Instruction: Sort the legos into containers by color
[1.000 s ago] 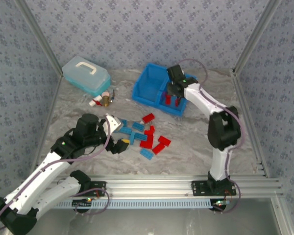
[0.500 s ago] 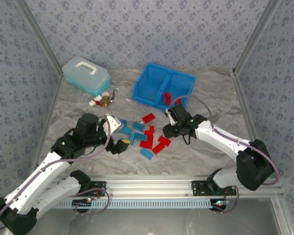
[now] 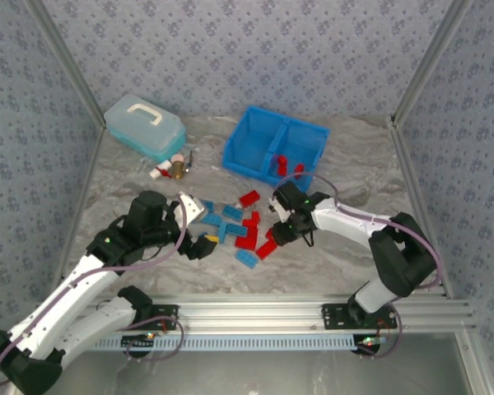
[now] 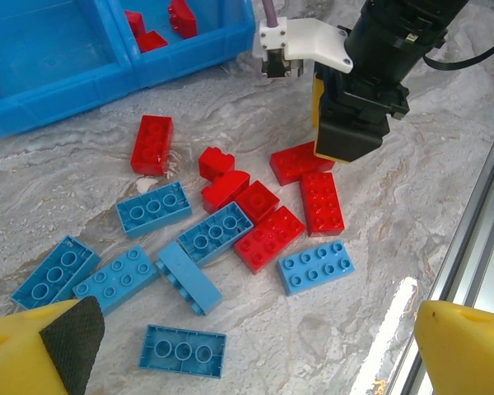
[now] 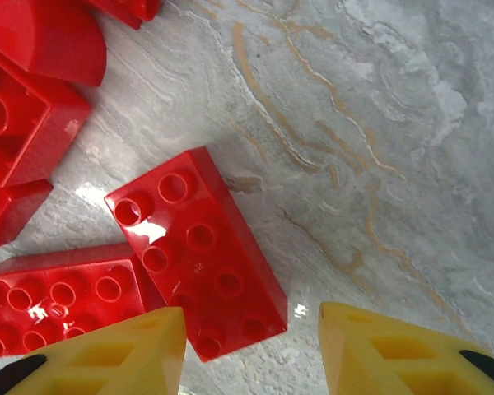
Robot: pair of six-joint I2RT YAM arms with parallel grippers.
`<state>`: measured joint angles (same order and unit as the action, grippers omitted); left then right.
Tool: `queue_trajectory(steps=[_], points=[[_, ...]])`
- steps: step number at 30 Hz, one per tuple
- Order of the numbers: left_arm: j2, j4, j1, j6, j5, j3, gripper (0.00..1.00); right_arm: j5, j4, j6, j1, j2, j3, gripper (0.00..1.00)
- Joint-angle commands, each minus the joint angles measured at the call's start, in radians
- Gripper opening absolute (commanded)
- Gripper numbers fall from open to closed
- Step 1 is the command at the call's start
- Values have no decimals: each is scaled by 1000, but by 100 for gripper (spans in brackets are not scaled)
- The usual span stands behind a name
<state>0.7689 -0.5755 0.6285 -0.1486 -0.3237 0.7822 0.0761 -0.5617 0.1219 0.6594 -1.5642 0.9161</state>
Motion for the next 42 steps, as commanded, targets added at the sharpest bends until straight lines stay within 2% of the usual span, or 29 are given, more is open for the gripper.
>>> queue_trajectory(steps=[1, 5, 10, 16, 23, 27, 30, 31, 32, 35, 38, 42], points=[[4, -2, -6, -13, -18, 4, 99, 7, -35, -16, 13, -34, 45, 48], [4, -3, -7, -13, -20, 6, 99, -13, -35, -10, 20, -80, 71, 48], [5, -7, -9, -17, -18, 5, 99, 11, -55, -16, 44, -108, 84, 55], [8, -8, -15, -19, -21, 5, 99, 58, -44, 11, 46, -146, 99, 57], [8, -12, -17, -17, -20, 4, 99, 73, 10, 65, 46, -190, 125, 52], [8, -13, -17, -16, -18, 4, 99, 66, 9, 79, 49, -233, 128, 45], [7, -15, -17, -16, -16, 6, 99, 51, 0, 87, 55, -235, 139, 51], [9, -15, -18, -16, -17, 6, 99, 30, -9, 88, 64, -239, 149, 59], [10, -15, -18, -17, -17, 6, 99, 18, -15, 90, 69, -242, 154, 64], [13, -15, -20, -17, -17, 6, 99, -13, -34, 83, 83, -269, 179, 67], [12, -17, -21, -16, -16, 8, 99, -41, -35, 89, 91, -297, 200, 59], [10, -18, -22, -13, -17, 8, 99, -80, -34, 107, 91, -294, 205, 42]])
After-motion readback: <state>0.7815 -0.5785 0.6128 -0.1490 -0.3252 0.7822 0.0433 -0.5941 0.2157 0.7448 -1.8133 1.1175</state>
